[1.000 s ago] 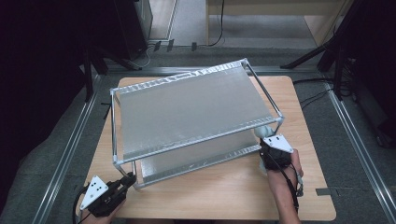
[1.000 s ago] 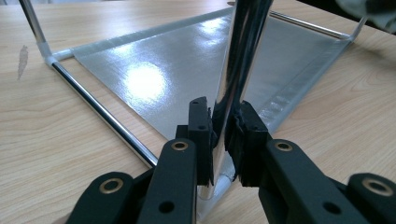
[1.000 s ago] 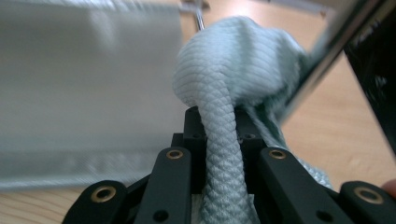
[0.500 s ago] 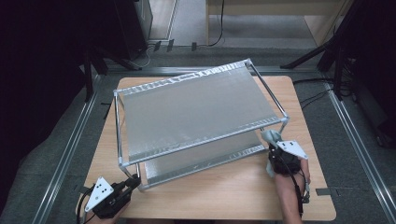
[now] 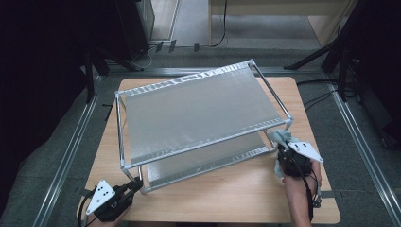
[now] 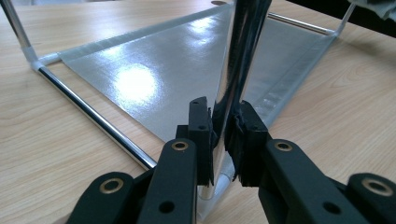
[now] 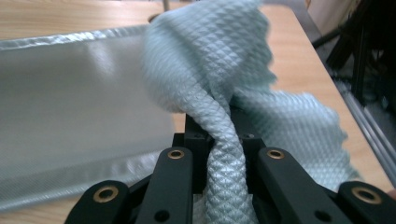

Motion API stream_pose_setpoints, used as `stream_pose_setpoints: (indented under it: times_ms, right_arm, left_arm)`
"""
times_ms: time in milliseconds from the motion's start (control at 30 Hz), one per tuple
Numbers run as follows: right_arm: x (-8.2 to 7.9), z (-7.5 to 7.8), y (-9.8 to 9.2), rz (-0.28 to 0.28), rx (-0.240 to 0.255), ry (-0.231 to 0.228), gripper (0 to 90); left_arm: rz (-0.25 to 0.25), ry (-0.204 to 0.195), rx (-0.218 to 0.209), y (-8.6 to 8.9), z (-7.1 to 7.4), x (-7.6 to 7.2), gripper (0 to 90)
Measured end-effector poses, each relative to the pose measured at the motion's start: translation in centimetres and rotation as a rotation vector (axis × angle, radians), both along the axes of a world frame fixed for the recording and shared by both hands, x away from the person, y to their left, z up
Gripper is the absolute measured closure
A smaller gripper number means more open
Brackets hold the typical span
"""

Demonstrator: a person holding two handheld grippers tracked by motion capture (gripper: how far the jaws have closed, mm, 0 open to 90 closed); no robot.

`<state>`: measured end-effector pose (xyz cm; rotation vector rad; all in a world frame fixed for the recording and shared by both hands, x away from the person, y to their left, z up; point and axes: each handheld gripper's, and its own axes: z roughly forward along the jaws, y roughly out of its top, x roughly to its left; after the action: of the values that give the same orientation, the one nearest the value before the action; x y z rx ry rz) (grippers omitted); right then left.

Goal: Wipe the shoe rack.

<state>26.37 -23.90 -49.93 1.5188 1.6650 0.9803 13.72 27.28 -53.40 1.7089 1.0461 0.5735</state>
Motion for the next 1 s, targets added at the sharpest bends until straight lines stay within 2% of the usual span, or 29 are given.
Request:
stream_pose_setpoints:
  times_ms: [67,167,267,333,400,567,667,733,767,867,933,1000]
  right_arm:
    - [-0.3,0.2,-0.6,-0.01,0.0,0.003,81.1]
    - [-1.1,1.3,-1.1,-0.007,-0.007,-0.002,81.1]
    - [-2.5,2.3,-1.6,0.069,-0.005,-0.005,80.7]
    - [-3.5,3.0,-1.9,0.089,-0.013,-0.034,80.8]
    - [-4.5,4.0,-2.4,0.082,0.0,-0.063,80.9]
    - [-5.8,8.6,-2.6,0.065,0.038,-0.186,80.9]
    - [-5.1,11.5,-1.2,0.11,0.035,-0.262,80.4]
    - [-3.9,12.6,0.3,0.145,0.011,-0.282,79.7]
    - [-3.1,12.8,1.0,0.154,-0.002,-0.276,79.4]
    - [-0.5,12.0,2.8,0.17,-0.004,-0.217,79.7]
    - [0.5,11.0,3.9,0.187,0.039,-0.169,80.2]
    - [0.5,10.3,5.1,0.203,0.061,-0.182,80.2]
  left_arm:
    - [-0.005,-0.003,0.004,-0.3,0.0,0.0,80.7]
    - [0.005,0.003,0.003,-0.4,0.0,0.1,80.7]
    - [0.009,0.005,0.0,-0.5,0.1,0.1,80.6]
    - [0.007,0.005,0.0,-0.5,0.1,0.1,80.6]
    - [0.007,0.005,-0.001,-0.5,0.1,0.1,80.7]
    - [-0.002,0.001,0.01,-0.8,0.1,0.0,80.8]
    - [-0.009,-0.001,0.01,-1.0,0.1,0.0,80.8]
    - [-0.013,-0.001,0.007,-1.2,0.1,-0.1,80.8]
    - [-0.016,-0.001,0.007,-1.2,0.1,-0.1,80.8]
    - [-0.026,-0.001,0.005,-1.4,0.0,-0.2,80.7]
    - [-0.031,0.0,-0.002,-1.6,0.0,-0.2,80.7]
    - [-0.023,0.001,-0.006,-1.7,0.0,-0.2,80.7]
